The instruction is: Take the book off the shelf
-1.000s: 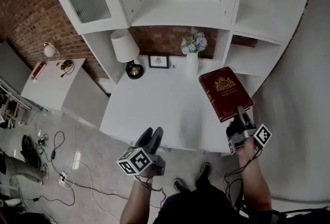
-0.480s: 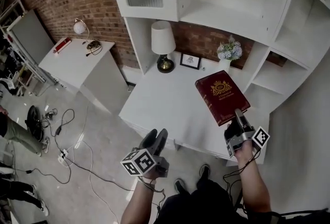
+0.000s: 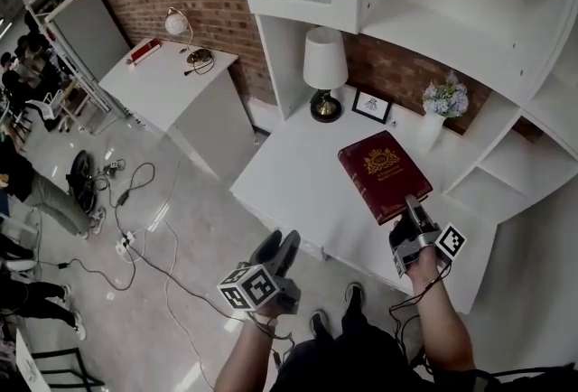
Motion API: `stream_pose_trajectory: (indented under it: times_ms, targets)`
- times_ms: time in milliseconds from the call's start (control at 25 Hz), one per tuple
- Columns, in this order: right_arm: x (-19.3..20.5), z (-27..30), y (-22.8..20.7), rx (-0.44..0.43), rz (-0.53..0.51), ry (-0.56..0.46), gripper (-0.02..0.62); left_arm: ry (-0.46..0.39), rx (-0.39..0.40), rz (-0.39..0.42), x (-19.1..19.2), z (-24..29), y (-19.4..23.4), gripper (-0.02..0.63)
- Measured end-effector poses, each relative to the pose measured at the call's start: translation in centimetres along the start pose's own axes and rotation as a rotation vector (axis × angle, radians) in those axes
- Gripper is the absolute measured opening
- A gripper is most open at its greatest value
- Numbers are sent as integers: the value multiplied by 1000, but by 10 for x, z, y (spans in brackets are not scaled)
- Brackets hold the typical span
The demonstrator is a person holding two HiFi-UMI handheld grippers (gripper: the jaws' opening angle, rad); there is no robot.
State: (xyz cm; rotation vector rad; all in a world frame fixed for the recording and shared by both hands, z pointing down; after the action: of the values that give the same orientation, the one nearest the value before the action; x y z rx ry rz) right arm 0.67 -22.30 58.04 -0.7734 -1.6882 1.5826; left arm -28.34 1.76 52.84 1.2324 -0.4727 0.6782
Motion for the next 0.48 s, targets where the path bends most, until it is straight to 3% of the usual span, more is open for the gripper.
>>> stream_pose_trajectory:
  times_ms: [480]
  targets:
    - [-20,61,-56,86,3,156,221,-33,-102,-32,3,40,3,237]
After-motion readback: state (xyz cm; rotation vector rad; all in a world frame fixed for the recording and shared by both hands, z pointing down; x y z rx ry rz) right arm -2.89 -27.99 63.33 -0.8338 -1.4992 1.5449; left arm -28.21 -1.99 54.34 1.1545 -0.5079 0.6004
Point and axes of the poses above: the fingertips, and each gripper's own axes: z forward along the fingers, y to its left, x out of its underside, the point moved 8 cm from there along -z, backward along the fingers, and after that the axes turned 1 degree about y, right-handed, at the moved point
